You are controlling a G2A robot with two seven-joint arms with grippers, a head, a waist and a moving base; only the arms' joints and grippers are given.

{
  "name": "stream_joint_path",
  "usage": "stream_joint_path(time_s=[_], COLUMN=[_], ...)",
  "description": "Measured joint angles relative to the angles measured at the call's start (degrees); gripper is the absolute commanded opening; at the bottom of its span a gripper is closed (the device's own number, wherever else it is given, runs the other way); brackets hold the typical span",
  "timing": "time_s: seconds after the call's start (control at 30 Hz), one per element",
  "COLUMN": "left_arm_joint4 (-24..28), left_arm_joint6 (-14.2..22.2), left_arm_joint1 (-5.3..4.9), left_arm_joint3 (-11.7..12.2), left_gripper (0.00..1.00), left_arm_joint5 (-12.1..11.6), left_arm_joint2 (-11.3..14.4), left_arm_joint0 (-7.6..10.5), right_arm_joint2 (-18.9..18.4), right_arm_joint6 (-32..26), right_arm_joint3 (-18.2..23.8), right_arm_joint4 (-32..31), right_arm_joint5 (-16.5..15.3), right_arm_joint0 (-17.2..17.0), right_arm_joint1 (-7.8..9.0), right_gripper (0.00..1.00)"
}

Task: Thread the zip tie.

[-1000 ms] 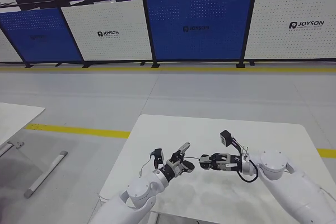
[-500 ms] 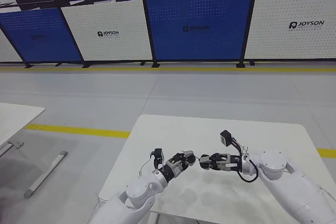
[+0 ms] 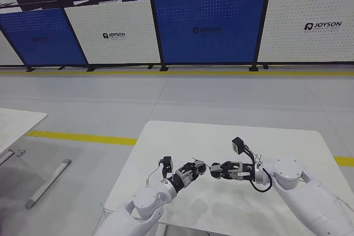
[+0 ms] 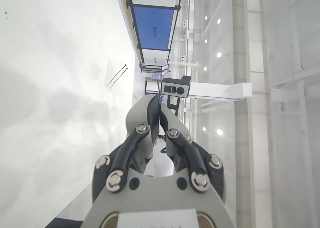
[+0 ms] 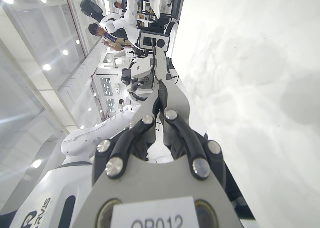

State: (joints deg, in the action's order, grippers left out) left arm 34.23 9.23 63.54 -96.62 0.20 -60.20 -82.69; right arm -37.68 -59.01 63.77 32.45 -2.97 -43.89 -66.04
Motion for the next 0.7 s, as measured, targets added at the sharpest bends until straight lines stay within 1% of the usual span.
stream_joint_path(time_s=[0.03,0.1,0.13,0.17,0.53,0.57,0.63,0.67,0.7], left_arm_joint4=[-0.08,-0.18,-0.21,-0.22,-1.11,-1.27,-1.43,-1.52,-1.57], left_arm_joint6=[-0.02,-0.01,0.00,0.01,0.64,0.71,0.81,0.86,0.88], left_arm_joint1=[0.04,0.10,0.13,0.16,0.40,0.41,0.44,0.46,0.48], left_arm_joint3=[0.05,0.12,0.16,0.21,0.40,0.39,0.29,0.22,0.18], left_gripper=[0.09,0.10,0.08,0.00,0.00,0.03,0.27,0.35,0.27], left_arm_joint5=[0.01,0.01,0.01,0.01,0.42,0.45,0.48,0.51,0.54], left_arm_joint2=[0.00,-0.03,-0.06,-0.10,-0.46,-0.48,-0.53,-0.57,-0.61], left_arm_joint0=[0.02,0.02,0.01,-0.01,-0.06,-0.07,-0.15,-0.19,-0.22], right_arm_joint2=[0.00,0.00,0.00,0.00,0.00,0.00,0.00,0.00,0.00], right_arm_joint6=[0.00,0.00,0.00,0.00,0.00,0.00,0.00,0.00,0.00], right_arm_joint3=[0.00,0.00,0.00,0.00,0.00,0.00,0.00,0.00,0.00], right_arm_joint4=[0.00,0.00,0.00,0.00,0.00,0.00,0.00,0.00,0.00], right_arm_joint5=[0.00,0.00,0.00,0.00,0.00,0.00,0.00,0.00,0.00], right_arm_joint0=[0.00,0.00,0.00,0.00,0.00,0.00,0.00,0.00,0.00], right_arm_joint1=[0.00,0.00,0.00,0.00,0.00,0.00,0.00,0.00,0.00], right_gripper=[0.00,0.00,0.00,0.00,0.00,0.00,0.00,0.00,0.00])
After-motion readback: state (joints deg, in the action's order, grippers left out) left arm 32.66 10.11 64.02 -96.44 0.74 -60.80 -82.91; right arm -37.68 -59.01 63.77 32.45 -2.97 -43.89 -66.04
